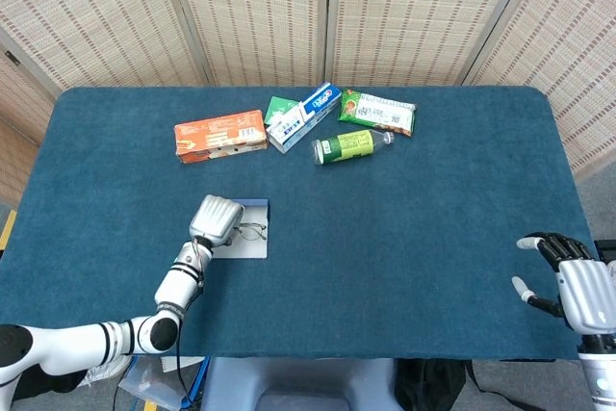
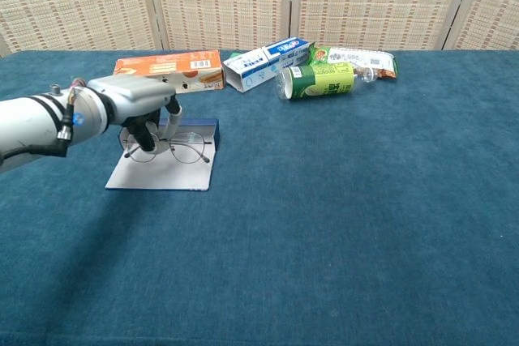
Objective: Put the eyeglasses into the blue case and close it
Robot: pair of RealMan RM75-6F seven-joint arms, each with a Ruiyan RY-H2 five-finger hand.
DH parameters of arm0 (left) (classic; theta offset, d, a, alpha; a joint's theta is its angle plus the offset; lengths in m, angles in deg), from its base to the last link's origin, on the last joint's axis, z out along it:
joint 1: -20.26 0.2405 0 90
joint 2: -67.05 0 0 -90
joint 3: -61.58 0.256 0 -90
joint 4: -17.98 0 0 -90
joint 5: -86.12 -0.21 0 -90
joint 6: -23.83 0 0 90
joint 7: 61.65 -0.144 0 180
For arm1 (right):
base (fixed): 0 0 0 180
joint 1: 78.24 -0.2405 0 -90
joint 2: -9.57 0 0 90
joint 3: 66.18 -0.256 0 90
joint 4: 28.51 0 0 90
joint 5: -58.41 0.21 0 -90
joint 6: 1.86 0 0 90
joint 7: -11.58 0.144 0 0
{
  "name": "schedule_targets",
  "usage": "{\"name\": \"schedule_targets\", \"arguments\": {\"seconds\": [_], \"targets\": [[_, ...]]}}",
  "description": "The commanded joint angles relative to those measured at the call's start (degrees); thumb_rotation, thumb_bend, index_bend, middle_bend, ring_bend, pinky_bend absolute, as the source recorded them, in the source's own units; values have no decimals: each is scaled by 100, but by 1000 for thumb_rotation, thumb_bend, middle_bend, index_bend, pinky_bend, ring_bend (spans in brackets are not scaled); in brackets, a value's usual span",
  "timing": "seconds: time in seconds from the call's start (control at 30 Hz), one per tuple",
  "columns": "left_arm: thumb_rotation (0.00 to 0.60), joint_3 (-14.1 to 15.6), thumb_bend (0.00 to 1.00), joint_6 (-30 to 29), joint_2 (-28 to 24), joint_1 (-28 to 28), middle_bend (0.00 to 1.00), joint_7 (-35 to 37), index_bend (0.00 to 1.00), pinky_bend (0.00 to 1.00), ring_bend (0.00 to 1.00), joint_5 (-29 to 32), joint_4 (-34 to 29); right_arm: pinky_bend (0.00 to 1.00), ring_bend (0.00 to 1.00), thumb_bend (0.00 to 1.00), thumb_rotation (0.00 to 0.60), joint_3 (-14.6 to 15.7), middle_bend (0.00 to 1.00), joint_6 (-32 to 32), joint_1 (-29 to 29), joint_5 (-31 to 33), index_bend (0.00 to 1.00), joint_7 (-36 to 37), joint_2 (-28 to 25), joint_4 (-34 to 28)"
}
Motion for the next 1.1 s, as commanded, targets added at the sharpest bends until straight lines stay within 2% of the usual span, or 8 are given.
{"name": "schedule_targets", "arguments": {"seconds": [0.03,0.23,0.53,1.1], "targets": [[600,-6,448,19,78,-87,1000,-44,605,1000,1000,118,144,231,230,249,600,0,298,10,13,12,326,12,-4,5],[600,32,443,-2,159,-188,1000,-148,575,1000,1000,323,339,230,230,249,600,4,298,27,38,23,326,41,-7,32],[600,32,436,-165,239,-196,1000,-40,540,1000,1000,308,459,230,230,249,600,-2,298,13,41,31,326,65,-5,52],[600,117,347,-436,344,-160,1000,-150,467,1000,1000,267,555,231,230,249,600,4,298,27,62,8,326,81,-26,42]]}}
